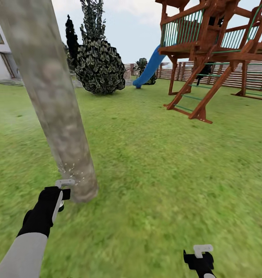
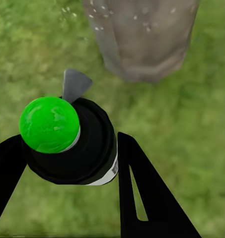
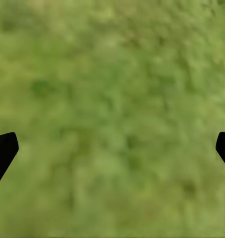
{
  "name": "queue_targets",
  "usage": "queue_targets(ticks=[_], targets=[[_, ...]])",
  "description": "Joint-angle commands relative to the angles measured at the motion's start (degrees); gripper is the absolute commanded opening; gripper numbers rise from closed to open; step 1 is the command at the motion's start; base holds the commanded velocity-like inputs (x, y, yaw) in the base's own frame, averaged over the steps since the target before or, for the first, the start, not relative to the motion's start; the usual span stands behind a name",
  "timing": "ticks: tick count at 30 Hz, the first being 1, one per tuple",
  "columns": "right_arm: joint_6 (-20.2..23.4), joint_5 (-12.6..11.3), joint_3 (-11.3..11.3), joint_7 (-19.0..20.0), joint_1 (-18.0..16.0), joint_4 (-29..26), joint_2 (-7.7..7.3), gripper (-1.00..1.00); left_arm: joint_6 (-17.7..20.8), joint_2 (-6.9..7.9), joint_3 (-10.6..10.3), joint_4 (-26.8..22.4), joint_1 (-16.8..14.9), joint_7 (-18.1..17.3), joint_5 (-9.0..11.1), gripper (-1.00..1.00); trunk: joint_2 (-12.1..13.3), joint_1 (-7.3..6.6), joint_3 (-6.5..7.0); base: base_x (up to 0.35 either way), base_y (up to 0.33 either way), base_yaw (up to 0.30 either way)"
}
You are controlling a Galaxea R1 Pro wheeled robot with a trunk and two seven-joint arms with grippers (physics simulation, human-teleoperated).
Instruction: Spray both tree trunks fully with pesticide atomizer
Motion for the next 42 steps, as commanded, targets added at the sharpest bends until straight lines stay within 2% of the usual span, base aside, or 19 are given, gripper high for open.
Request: queue_targets(ticks=[1,7,14,17,21,25,36,42], targets=[[-0.1,-0.3,0.5,-0.2,0.0,0.0,-0.01,1.0,0.3,0.02,0.0,0.1,0.0,0.0,-0.2,-1.0,0.0,0.0,-0.05,0.123,-0.27,0.276],[-0.1,-0.3,0.5,-0.2,0.0,0.0,-0.01,1.0,-0.3,0.35,0.1,0.7,0.7,0.2,-0.2,-1.0,0.0,0.0,-0.05,0.157,-0.262,0.276],[0.0,-0.3,0.5,-0.3,0.0,0.0,-0.09,1.0,-1.3,0.64,0.4,0.9,4.5,0.4,-0.3,-1.0,0.0,0.0,-0.05,0.18,-0.242,0.038],[0.0,-0.2,0.5,-0.3,0.0,0.0,-0.1,1.0,-4.6,0.53,0.4,1.9,5.6,1.1,-0.3,-1.0,0.0,0.0,-0.05,0.184,-0.237,0.0],[0.0,-0.2,0.5,-0.3,0.0,0.0,-0.1,1.0,-5.0,0.09,0.2,2.0,5.7,3.8,0.2,-1.0,0.0,0.0,-0.05,0.174,-0.24,0.0],[-0.1,-0.2,0.5,-0.3,0.0,0.0,-0.1,1.0,-5.0,0.0,0.3,2.1,5.9,3.4,0.6,-1.0,0.0,0.0,-0.05,0.153,-0.249,0.101],[0.0,-0.2,0.5,-0.3,0.0,0.0,-0.1,1.0,-5.0,-0.18,0.3,2.4,5.9,3.2,0.7,-1.0,0.0,0.0,-0.05,0.105,-0.27,0.273],[-0.1,-0.3,0.5,-0.3,0.0,0.0,-0.1,1.0,-5.1,-0.14,0.3,3.2,5.9,3.1,2.2,-1.0,0.0,0.0,-0.05,0.187,-0.243,0.253]])
